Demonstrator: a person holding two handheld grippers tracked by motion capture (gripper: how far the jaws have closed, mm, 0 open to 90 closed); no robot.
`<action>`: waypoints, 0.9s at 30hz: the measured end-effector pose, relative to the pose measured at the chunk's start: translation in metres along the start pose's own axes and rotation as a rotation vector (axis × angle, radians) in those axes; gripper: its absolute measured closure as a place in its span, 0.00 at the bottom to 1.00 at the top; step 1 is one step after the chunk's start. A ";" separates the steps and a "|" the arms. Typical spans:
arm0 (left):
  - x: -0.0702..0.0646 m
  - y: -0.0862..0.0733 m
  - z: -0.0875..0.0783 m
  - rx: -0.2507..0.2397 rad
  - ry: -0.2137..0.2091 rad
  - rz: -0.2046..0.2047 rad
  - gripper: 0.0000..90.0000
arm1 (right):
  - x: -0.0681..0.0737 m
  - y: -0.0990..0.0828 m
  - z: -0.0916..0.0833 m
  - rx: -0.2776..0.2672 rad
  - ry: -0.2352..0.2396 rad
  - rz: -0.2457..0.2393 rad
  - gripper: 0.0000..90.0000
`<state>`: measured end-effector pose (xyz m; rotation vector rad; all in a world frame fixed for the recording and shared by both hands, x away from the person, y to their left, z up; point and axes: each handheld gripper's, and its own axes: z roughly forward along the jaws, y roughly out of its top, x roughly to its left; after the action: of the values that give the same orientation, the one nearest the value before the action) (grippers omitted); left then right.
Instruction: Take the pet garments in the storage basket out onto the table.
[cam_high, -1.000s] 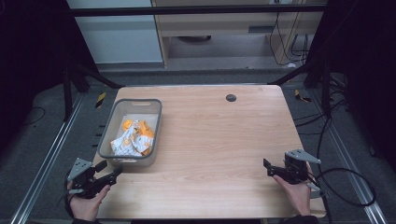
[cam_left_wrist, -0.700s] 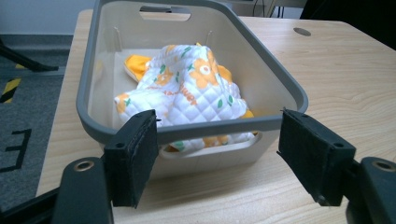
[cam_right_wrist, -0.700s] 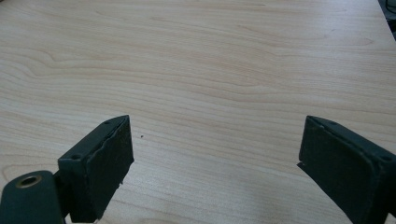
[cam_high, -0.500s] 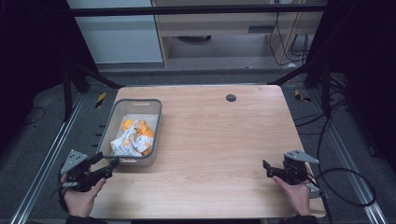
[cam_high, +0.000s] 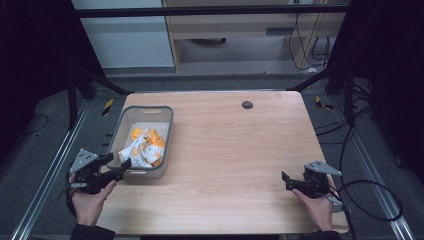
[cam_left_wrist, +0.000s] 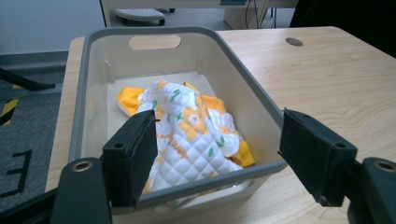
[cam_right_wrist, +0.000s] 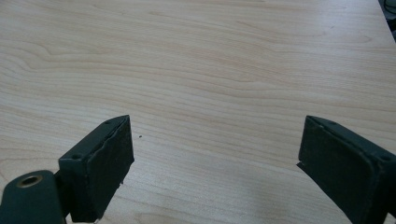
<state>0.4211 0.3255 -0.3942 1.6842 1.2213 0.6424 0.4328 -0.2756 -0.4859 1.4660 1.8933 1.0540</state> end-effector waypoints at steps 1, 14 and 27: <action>0.000 0.002 0.001 0.001 -0.002 0.001 0.30 | 0.000 0.000 0.001 0.001 0.000 -0.008 0.11; 0.000 0.029 0.016 -0.004 -0.017 0.019 0.30 | 0.002 -0.001 0.001 0.011 0.012 -0.016 0.13; -0.002 0.045 0.037 0.106 -0.010 0.072 0.29 | 0.003 -0.001 0.001 0.018 0.025 -0.011 0.12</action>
<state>0.4703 0.3061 -0.3699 1.8244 1.2099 0.6211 0.4325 -0.2720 -0.4870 1.4575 1.9305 1.0572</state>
